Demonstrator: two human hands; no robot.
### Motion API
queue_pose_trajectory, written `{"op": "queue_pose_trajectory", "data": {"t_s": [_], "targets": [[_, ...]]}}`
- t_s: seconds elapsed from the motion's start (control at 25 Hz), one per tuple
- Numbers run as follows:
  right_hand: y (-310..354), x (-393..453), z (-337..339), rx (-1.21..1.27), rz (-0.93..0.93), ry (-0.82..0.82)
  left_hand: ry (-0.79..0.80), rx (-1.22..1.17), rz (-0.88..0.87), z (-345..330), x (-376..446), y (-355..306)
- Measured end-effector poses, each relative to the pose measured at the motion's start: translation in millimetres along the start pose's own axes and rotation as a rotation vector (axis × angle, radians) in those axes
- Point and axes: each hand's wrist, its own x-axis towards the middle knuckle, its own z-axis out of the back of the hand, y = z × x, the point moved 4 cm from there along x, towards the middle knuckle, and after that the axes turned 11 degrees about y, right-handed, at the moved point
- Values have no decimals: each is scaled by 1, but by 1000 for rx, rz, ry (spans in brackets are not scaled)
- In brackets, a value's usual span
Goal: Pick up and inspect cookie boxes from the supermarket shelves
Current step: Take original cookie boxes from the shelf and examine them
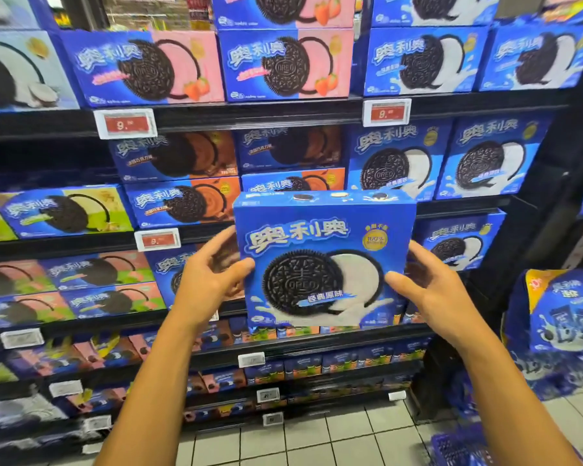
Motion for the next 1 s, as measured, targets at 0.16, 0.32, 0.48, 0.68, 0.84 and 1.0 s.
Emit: {"op": "queue_pose_trajectory", "data": {"t_s": [0.16,0.32,0.48,0.68,0.84,1.0], "targets": [[4,3,4,53,-65,-16,39,-22,73,-6,18,-6],[4,4,8,87,-135,-70,136,-38,235,-15,23,2],[-3,8,10,131,-252,-147,158,-15,407,-16,26,15],[-8,7,12,129,-295,-134,165,13,421,-16,31,22],[-24,2,17,150,-297,-124,140,15,384,-24,32,39],[-70,-14,26,117,-395,-95,97,36,370,-50,29,80]]}}
